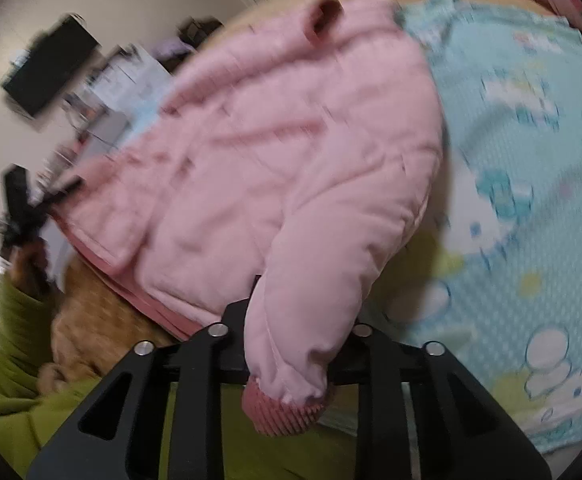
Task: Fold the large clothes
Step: 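Lift the sleeve by its cuff with the left tool toward the collar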
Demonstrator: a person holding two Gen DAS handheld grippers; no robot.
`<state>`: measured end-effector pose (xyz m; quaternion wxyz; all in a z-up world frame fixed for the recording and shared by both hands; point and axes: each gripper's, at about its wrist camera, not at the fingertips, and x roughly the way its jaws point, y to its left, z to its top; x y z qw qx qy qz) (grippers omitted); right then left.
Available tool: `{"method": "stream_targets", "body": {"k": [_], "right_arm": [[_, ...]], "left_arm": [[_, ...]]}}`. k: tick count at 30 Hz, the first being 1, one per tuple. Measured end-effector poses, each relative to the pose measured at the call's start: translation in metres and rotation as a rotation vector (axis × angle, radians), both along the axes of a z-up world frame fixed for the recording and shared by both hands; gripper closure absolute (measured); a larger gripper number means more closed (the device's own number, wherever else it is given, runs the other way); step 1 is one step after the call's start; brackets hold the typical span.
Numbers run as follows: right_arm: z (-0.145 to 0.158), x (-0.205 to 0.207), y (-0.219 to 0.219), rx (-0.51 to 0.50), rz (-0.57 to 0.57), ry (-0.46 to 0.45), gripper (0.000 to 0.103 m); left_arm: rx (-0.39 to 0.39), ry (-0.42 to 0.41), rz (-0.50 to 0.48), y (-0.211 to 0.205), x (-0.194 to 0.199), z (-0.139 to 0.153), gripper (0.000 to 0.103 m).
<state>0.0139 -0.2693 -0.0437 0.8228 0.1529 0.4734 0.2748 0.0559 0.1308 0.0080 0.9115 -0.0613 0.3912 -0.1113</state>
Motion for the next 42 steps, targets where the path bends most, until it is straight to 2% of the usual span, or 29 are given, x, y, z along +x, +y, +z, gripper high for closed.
{"method": "stream_targets", "body": {"k": [2,6,12,20,28,37,42], "right_arm": [[0.023,0.004,-0.004,0.075,0.005,-0.073,0.084],[0.059,0.015,-0.008,0.141,-0.007,-0.18,0.085],[0.088,0.04,-0.019,0.218,-0.071,-0.277,0.085],[0.108,0.08,-0.027,0.276,-0.162,-0.347,0.085],[0.126,0.119,-0.028,0.24,-0.198,-0.397,0.086],[0.125,0.15,-0.032,0.234,-0.241,-0.408,0.086],[0.125,0.164,-0.032,0.227,-0.248,-0.406,0.086]], "left_arm": [[-0.008,-0.011,0.006,0.002,0.0,0.005,0.09],[-0.021,-0.038,0.023,0.005,0.003,0.014,0.09],[-0.05,-0.096,0.057,0.013,0.009,0.032,0.09],[-0.023,-0.159,0.104,0.018,0.028,0.057,0.09],[-0.004,-0.188,0.115,0.019,0.055,0.075,0.09],[0.013,-0.217,0.124,0.017,0.084,0.092,0.09],[0.049,-0.223,0.133,0.013,0.097,0.095,0.089]]}}
